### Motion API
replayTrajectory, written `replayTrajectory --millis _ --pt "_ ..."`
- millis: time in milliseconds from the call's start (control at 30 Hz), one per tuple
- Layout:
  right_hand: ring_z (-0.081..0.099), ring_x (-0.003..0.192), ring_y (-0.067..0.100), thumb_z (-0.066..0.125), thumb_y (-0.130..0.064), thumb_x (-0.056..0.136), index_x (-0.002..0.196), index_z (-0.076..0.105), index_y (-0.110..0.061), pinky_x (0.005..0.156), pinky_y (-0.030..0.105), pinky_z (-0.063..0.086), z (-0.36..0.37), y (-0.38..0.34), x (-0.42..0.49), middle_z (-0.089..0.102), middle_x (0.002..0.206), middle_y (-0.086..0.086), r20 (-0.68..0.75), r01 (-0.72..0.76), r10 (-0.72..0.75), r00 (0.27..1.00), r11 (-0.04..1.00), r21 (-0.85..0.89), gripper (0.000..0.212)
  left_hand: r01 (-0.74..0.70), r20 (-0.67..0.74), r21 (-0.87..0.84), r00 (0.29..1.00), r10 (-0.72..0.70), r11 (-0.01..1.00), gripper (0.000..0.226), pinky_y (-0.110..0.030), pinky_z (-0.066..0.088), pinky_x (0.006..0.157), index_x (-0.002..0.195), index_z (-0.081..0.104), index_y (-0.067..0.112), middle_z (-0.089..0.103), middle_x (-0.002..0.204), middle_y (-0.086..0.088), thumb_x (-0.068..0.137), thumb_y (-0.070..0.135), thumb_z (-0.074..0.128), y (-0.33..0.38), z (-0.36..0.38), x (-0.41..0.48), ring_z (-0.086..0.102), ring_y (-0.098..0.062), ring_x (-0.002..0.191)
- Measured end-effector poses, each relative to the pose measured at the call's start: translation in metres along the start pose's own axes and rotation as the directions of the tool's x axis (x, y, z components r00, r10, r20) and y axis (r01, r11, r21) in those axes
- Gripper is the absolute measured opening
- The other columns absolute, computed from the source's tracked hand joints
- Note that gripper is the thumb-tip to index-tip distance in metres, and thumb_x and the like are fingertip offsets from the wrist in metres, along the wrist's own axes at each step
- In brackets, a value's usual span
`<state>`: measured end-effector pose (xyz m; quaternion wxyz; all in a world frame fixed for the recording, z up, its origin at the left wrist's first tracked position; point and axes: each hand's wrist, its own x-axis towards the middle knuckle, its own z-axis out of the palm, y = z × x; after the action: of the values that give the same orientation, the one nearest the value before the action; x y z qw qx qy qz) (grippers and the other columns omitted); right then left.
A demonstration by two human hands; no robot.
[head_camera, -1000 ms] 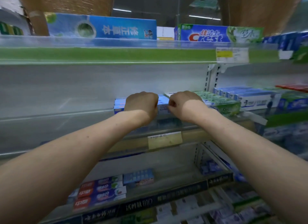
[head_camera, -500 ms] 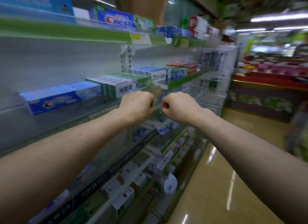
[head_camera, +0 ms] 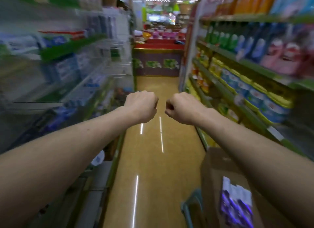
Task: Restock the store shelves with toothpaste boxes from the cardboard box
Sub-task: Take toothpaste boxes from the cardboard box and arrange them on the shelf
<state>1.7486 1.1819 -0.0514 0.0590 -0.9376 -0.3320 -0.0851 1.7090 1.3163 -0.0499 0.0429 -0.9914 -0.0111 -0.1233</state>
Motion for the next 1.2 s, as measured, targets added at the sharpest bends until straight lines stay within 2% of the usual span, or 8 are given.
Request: replayTrajectory --millis 167,300,433,567,867,1000,1100,1200 --pt "0.061 0.094 0.029 0.054 -0.026 0.092 0.095 0.068 -0.016 0.066 0.033 0.043 0.028 0.107 -0.075 0.065 0.093 0.008 0.095 -0.198 0.196 0.976 0.980 0.020 0.018 -0.193 0.132 -0.082 0.970 0.203 0.978 0.008 -0.032 0.046 0.059 0.093 0.059 0.021 0.060 0.082 -0.001 0.092 0.023 0.051 0.128 0.046 0.022 0.056 -0.021 0.072" --pt "0.060 0.100 0.033 0.054 -0.024 0.092 0.098 0.069 -0.012 0.069 0.030 0.037 0.062 0.184 -0.123 0.068 0.102 0.015 0.182 -0.285 0.271 0.945 0.956 0.060 0.020 -0.257 0.246 -0.170 0.924 0.293 0.951 0.013 -0.034 0.048 0.071 0.097 0.062 0.019 0.065 0.096 -0.006 0.090 0.022 0.051 0.217 0.094 0.036 0.061 -0.029 0.090" --pt "0.059 0.104 0.038 0.053 -0.025 0.090 0.098 0.068 -0.013 0.073 0.034 0.041 0.101 0.260 -0.172 0.066 0.107 0.020 0.269 -0.386 0.355 0.895 0.920 0.068 0.021 -0.314 0.349 -0.225 0.858 0.377 0.922 0.018 -0.035 0.045 0.069 0.102 0.063 0.014 0.066 0.105 -0.011 0.088 0.018 0.051 0.308 0.152 0.040 0.062 -0.034 0.100" --pt "0.058 0.106 0.035 0.053 -0.023 0.090 0.096 0.066 -0.014 0.070 0.030 0.032 0.143 0.305 -0.210 0.065 0.111 0.015 0.377 -0.464 0.398 0.836 0.880 0.100 0.017 -0.335 0.447 -0.242 0.794 0.411 0.911 0.019 -0.034 0.046 0.073 0.101 0.062 0.013 0.065 0.108 -0.012 0.087 0.020 0.051 0.364 0.211 0.030 0.061 -0.033 0.102" --pt "0.058 0.095 0.032 0.052 -0.019 0.090 0.083 0.059 -0.013 0.065 0.029 0.032 0.264 0.338 -0.286 0.064 0.104 0.013 0.624 -0.631 0.427 0.654 0.763 0.140 0.012 -0.363 0.672 -0.248 0.603 0.429 0.898 0.017 -0.030 0.041 0.068 0.104 0.058 0.014 0.062 0.107 -0.007 0.094 0.025 0.051 0.413 0.325 -0.022 0.059 -0.025 0.090" --pt "0.053 0.110 0.032 0.048 -0.017 0.095 0.074 0.053 -0.014 0.075 0.030 0.035 0.304 0.326 -0.302 0.062 0.111 0.012 0.697 -0.696 0.402 0.594 0.691 0.195 0.021 -0.393 0.724 -0.209 0.553 0.412 0.895 0.016 -0.029 0.044 0.072 0.105 0.060 0.015 0.062 0.107 -0.006 0.094 0.023 0.051 0.403 0.369 -0.015 0.060 -0.025 0.098" --pt "0.058 0.103 0.035 0.049 -0.018 0.093 0.090 0.066 -0.010 0.076 0.031 0.042 0.343 0.312 -0.306 0.065 0.107 0.014 0.736 -0.752 0.405 0.543 0.624 0.211 0.019 -0.439 0.732 -0.157 0.549 0.403 0.884 0.019 -0.029 0.040 0.074 0.107 0.061 0.016 0.061 0.110 -0.007 0.093 0.024 0.051 0.393 0.401 -0.001 0.058 -0.026 0.100" --pt "0.059 0.104 0.036 0.051 -0.018 0.091 0.099 0.067 -0.006 0.080 0.033 0.045 0.378 0.298 -0.304 0.064 0.109 0.017 0.778 -0.791 0.383 0.497 0.569 0.225 0.022 -0.502 0.758 -0.104 0.519 0.396 0.859 0.028 -0.038 0.040 0.091 0.118 0.058 0.016 0.055 0.119 -0.009 0.090 0.021 0.055 0.390 0.430 0.014 0.051 -0.026 0.112"
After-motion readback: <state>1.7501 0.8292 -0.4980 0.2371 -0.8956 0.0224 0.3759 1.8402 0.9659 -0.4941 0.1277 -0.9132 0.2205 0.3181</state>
